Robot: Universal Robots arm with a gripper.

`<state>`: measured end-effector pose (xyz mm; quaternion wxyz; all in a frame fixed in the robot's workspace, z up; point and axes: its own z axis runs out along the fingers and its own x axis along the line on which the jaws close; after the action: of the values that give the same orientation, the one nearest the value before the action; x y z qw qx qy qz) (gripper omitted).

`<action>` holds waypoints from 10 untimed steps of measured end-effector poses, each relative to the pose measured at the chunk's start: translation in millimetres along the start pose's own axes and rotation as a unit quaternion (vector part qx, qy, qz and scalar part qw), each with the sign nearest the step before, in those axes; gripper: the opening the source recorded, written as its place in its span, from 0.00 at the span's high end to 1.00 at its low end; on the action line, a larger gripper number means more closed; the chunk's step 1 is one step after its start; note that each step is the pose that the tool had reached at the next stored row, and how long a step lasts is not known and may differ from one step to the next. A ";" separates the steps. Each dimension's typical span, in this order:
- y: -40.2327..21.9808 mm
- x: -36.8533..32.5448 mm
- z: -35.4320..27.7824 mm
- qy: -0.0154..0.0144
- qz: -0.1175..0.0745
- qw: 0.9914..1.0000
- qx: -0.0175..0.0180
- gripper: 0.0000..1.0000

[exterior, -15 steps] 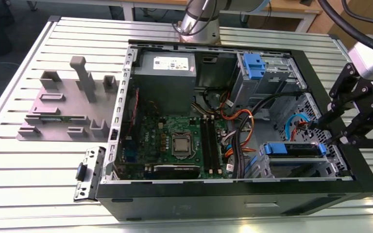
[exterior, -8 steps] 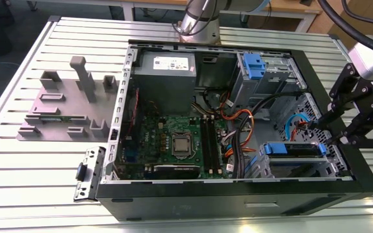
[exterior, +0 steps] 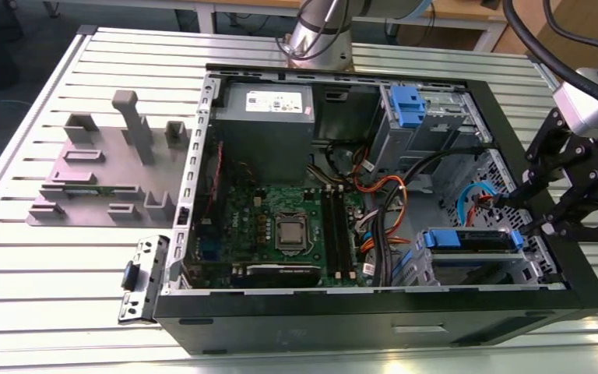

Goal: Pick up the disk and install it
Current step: 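Insert the first disk wire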

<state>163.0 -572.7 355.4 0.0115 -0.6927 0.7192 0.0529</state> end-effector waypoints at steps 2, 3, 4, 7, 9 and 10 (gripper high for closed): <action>0.0 0.0 0.0 0.000 0.000 1.000 0.000 0.53; 0.0 0.0 0.1 0.000 0.000 1.000 0.000 0.53; 0.0 -0.2 0.2 0.000 0.000 1.000 0.000 0.53; 0.2 -1.4 0.2 0.000 0.000 1.000 0.000 0.53; 0.3 -3.9 0.4 0.000 0.000 1.000 0.000 0.53; 0.3 -5.3 0.6 0.000 0.000 1.000 0.000 0.53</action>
<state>162.9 -567.4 355.3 0.0116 -0.6927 0.7192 0.0529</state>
